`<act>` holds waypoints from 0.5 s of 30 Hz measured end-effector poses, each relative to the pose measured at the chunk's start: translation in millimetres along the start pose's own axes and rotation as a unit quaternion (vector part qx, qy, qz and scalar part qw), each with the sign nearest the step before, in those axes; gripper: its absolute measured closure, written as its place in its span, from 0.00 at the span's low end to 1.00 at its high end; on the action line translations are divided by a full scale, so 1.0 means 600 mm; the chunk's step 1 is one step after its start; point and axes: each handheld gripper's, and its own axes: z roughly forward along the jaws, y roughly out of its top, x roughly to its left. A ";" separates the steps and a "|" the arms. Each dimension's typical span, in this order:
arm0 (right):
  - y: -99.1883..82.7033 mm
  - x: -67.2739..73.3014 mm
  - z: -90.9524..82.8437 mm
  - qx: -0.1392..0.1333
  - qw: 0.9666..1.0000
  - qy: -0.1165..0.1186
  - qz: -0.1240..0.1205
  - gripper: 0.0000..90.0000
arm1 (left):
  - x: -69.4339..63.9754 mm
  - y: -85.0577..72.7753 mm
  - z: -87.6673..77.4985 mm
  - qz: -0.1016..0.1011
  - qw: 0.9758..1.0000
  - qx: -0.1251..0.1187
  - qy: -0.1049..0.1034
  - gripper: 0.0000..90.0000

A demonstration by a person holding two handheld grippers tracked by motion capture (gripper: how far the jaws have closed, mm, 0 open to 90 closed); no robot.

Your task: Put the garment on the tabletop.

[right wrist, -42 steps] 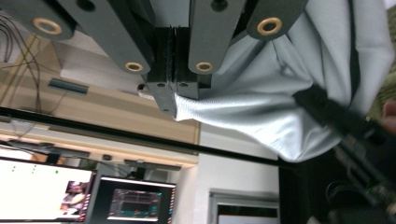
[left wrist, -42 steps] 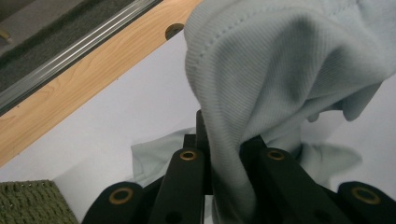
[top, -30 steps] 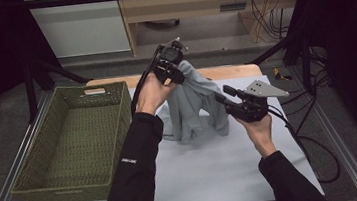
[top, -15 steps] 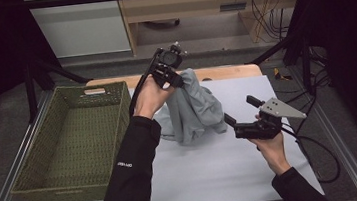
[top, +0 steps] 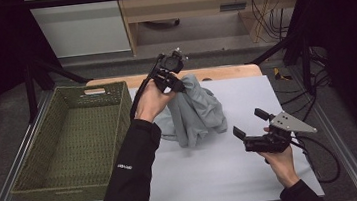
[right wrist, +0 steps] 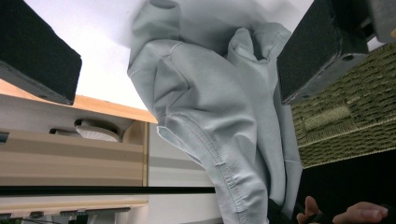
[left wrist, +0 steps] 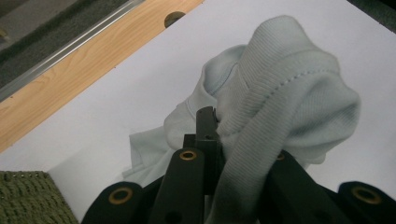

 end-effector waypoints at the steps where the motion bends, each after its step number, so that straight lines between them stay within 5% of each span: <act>1: 0.000 0.000 0.000 0.000 1.000 0.000 0.000 0.01 | -0.002 -0.001 0.003 0.001 1.000 0.001 0.000 0.92; 8: -0.017 -0.012 -0.017 0.008 1.000 -0.006 0.010 0.01 | -0.019 -0.008 0.024 0.018 1.000 0.002 -0.013 0.92; 15: -0.037 -0.018 -0.024 0.021 1.000 -0.006 0.002 0.01 | -0.033 -0.021 0.059 0.045 0.998 0.034 -0.021 0.92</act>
